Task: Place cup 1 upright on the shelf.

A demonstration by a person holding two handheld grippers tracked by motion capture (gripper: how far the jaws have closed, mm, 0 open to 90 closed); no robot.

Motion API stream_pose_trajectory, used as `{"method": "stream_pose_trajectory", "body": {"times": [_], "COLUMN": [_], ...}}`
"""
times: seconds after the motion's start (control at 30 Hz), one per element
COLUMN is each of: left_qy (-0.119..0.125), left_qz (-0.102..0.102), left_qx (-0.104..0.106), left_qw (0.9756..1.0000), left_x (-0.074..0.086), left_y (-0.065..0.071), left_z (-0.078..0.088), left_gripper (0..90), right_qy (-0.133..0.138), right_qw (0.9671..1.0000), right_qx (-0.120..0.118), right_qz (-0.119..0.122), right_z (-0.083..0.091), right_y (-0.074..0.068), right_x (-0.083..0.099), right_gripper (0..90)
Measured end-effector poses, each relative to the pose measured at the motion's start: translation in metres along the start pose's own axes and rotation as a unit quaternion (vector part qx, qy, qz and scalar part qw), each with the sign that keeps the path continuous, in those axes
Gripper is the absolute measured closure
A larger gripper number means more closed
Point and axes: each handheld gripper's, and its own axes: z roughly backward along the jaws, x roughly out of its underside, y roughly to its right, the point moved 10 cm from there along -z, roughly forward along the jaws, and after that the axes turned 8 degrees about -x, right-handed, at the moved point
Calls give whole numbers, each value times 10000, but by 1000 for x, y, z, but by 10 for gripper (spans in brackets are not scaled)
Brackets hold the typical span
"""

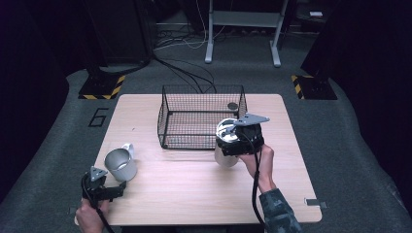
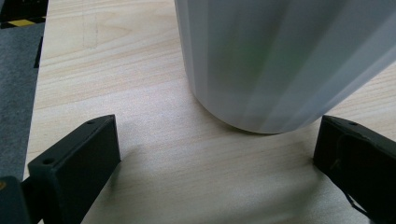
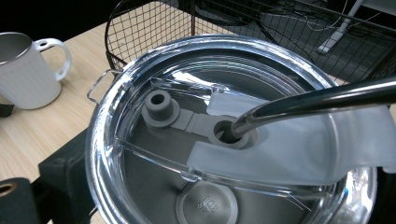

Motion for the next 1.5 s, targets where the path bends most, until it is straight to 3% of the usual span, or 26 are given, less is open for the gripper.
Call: {"method": "stream_pose_trajectory", "body": {"times": [0.9, 1.5], "left_qy": [-37, -36], "left_qz": [-1, 2], "left_qx": [11, 20], "left_qw": [10000, 10000], "left_x": [1, 1], "left_y": [0, 0], "left_z": [0, 0], "left_gripper": [4, 5], "right_qy": [270, 218], "right_qw": [9995, 9994], "right_qx": [147, 254], "right_qz": [-21, 38], "right_z": [27, 20], "right_y": [15, 32], "right_x": [-37, -65], "right_gripper": [31, 31]}}
